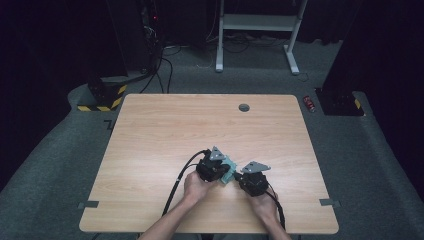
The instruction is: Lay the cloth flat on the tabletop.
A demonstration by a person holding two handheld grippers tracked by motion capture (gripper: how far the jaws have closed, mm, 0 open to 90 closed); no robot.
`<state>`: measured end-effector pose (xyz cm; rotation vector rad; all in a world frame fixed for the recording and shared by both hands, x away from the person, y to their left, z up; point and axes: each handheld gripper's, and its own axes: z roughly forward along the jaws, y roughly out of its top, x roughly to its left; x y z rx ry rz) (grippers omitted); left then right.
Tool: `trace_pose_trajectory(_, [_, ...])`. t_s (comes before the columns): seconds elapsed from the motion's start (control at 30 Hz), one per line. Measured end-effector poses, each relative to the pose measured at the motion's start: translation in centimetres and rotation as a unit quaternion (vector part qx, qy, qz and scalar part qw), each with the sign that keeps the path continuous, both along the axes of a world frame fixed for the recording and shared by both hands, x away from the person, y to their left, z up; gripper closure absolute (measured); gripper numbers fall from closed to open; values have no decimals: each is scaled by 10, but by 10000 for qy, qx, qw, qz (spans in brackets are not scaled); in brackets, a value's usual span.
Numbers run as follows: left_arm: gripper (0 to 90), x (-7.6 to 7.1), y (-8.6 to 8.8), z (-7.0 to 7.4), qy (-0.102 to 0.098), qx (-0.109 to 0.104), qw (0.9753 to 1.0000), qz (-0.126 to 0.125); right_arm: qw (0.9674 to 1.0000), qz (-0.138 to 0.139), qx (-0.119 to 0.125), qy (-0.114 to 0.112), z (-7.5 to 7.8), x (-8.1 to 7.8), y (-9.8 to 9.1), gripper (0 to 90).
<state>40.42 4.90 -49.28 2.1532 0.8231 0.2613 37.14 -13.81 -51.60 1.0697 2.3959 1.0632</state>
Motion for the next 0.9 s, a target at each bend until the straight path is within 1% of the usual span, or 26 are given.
trace_pose_trajectory(0.03, [872,0,0,1,-8,-3,10000,1,10000,26,-7,-38,0,0,0,900])
trace_pose_trajectory(0.17, [873,-1,2,3,-9,-18,10000,19,10000,48,-27,-46,2,-1,1,900])
trace_pose_trajectory(0.27, [873,-2,3,4,-56,-49,10000,48,9999,67,-53,-77,4,-1,2,900])
trace_pose_trajectory(0.47, [869,-2,5,6,-6,-80,10000,34,9999,117,-79,-99,5,-1,3,900])
trace_pose_trajectory(0.63, [868,-3,5,8,-56,-110,9999,52,9998,129,-91,-102,6,-1,4,900])
trace_pose_trajectory(0.73, [867,-5,5,9,-107,-58,9999,18,9998,148,-105,-109,6,-1,4,900])
trace_pose_trajectory(0.83, [865,-6,5,11,-115,-47,9999,-7,9997,162,-125,-108,6,-1,4,900])
trace_pose_trajectory(0.9, [864,-6,5,12,-117,-81,9999,5,9997,174,-134,-118,6,-1,5,900])
